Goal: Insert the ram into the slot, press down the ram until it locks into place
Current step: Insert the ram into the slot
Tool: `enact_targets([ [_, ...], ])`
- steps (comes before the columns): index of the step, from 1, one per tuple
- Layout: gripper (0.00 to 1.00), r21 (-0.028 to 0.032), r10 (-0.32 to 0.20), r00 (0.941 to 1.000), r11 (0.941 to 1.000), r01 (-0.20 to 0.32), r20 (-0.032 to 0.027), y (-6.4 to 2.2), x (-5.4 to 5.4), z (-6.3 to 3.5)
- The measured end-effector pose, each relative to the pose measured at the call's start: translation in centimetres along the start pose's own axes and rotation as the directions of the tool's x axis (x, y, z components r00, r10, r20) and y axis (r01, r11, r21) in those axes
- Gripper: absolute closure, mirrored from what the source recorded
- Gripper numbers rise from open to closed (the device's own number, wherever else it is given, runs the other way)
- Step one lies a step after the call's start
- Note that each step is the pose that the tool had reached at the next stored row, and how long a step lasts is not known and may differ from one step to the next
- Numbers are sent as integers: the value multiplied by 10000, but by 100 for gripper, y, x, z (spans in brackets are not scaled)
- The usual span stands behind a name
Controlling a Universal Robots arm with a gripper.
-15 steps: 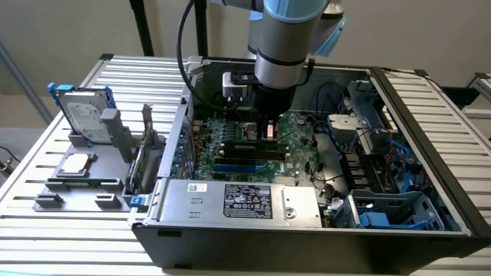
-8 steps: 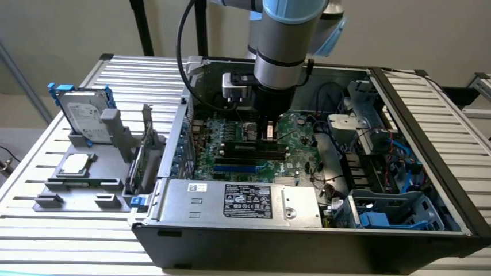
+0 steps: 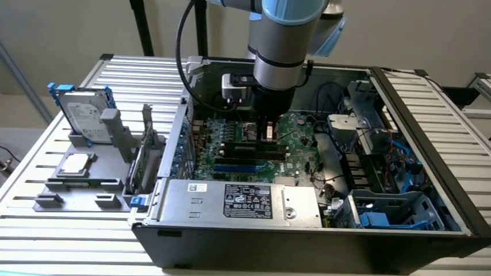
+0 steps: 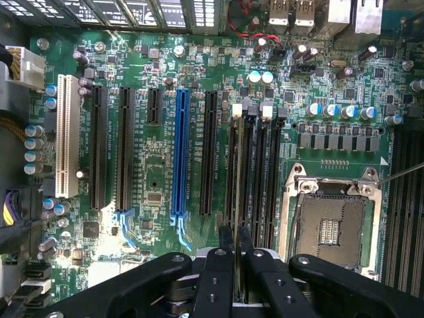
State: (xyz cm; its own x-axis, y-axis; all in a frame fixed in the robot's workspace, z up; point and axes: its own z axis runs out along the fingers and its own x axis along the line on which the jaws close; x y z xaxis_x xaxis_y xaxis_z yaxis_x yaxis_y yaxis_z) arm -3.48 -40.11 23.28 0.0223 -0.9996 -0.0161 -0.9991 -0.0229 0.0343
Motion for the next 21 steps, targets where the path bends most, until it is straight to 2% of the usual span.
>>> enact_targets([
  [14, 86, 49, 124, 9999, 9999, -124, 1, 11, 1, 34],
  [21, 86, 50, 125, 9999, 9999, -125, 1, 11, 9, 45],
])
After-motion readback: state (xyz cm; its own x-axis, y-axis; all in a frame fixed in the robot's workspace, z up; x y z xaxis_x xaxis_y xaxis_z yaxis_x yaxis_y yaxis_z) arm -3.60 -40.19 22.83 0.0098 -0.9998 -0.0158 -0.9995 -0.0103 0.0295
